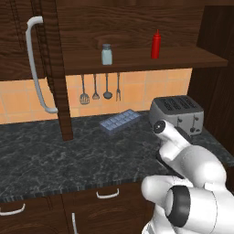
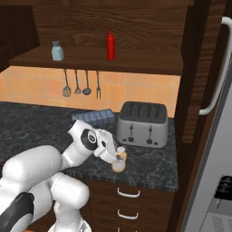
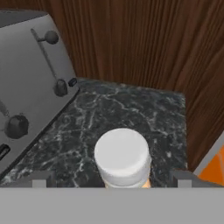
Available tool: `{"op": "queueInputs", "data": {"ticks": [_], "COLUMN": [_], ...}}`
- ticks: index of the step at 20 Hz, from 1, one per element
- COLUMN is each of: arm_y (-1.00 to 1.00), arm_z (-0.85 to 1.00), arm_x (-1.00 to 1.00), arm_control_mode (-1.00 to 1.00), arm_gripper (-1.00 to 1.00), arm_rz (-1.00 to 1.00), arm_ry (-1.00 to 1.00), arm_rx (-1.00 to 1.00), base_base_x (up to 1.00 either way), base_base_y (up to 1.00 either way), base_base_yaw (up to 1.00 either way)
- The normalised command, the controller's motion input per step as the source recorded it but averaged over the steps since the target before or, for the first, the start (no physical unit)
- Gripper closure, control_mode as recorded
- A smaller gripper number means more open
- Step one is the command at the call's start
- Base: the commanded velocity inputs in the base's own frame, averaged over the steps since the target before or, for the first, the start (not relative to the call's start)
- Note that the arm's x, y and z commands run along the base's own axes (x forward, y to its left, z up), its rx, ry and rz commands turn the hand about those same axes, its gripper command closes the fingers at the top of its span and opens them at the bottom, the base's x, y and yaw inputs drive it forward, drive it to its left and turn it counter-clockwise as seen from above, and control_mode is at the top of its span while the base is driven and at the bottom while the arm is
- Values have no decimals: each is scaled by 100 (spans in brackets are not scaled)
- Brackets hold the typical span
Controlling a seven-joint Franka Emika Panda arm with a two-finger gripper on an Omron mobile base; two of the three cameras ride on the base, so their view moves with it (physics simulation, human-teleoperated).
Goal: Put the shaker and condiment bottle from the counter next to their counterparts in the cabinet.
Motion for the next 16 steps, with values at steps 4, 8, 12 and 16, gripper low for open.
{"op": "queueInputs", "data": {"ticks": [4,8,12,16], "arm_y": [-34,-12,-33,-29], "arm_z": [-88,-37,23,40], "arm_x": [-1,-1,0,0], "arm_control_mode": [-100,-100,-100,-100], "arm_gripper": [100,100,100,100], "arm_rz": [0,-4,0,0], "arm_ry": [0,6,-15,-17], "arm_rx": [-1,0,0,0], "base_base_x": [0,0,0,0], "base_base_y": [0,0,0,0], "base_base_yaw": [0,0,0,0]}}
